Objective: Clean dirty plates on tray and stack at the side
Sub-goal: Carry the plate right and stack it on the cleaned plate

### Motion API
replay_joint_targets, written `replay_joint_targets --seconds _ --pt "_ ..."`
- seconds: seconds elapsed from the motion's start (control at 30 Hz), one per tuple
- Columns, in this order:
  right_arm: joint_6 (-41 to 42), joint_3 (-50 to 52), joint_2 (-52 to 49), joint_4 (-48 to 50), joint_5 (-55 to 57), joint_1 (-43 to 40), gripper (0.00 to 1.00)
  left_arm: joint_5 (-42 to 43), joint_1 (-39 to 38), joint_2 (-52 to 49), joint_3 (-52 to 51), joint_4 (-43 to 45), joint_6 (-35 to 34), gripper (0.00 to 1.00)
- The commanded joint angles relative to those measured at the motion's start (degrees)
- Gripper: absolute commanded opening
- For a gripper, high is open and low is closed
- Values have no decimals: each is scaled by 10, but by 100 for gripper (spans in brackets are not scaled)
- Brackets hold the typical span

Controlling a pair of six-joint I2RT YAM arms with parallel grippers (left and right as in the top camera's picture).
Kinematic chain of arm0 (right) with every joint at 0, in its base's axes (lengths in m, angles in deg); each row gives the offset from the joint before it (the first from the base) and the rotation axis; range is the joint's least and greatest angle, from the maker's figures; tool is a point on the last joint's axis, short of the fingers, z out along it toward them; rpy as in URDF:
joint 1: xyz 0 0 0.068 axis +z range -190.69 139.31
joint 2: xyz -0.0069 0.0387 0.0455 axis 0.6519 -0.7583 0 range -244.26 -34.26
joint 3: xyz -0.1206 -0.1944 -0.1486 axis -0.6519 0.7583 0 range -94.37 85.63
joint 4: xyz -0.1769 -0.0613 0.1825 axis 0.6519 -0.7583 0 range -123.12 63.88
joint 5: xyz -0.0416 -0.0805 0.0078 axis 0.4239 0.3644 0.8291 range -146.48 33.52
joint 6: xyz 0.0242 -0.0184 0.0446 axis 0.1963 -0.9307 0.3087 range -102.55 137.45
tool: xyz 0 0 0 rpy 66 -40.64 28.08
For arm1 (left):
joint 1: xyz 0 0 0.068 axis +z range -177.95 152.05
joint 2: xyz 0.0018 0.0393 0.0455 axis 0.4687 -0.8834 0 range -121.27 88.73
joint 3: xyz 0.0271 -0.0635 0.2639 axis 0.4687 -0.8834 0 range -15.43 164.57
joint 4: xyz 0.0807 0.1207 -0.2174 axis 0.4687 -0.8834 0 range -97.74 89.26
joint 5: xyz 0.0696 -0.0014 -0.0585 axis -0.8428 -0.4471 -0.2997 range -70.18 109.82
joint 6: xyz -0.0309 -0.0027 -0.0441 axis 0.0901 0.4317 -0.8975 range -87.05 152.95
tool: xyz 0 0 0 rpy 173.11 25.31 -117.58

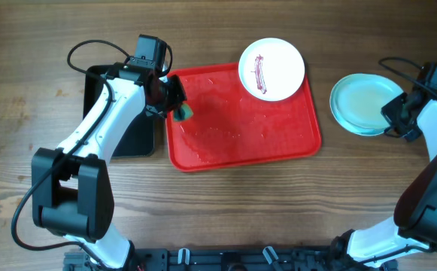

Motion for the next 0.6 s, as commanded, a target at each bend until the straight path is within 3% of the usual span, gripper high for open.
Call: replay_joint_targets --seconds 0.0,0.03,0.1,0.33,0.57 --pt "7 -1 -10 -2 16 -8 23 -12 0 6 8 2 9 4" --pt "-8 -1 -10 -3 4 -8 41 -12 0 6 8 2 9 4" --pt "-33 -2 -9 -5 -30 -8 58 -12 0 6 8 2 9 4" --pt "-94 -45 20 -40 -152 12 60 -12 0 6 8 3 9 4" --pt "-78 -90 40 -20 -216 127 65 -12 0 6 8 4 9 4"
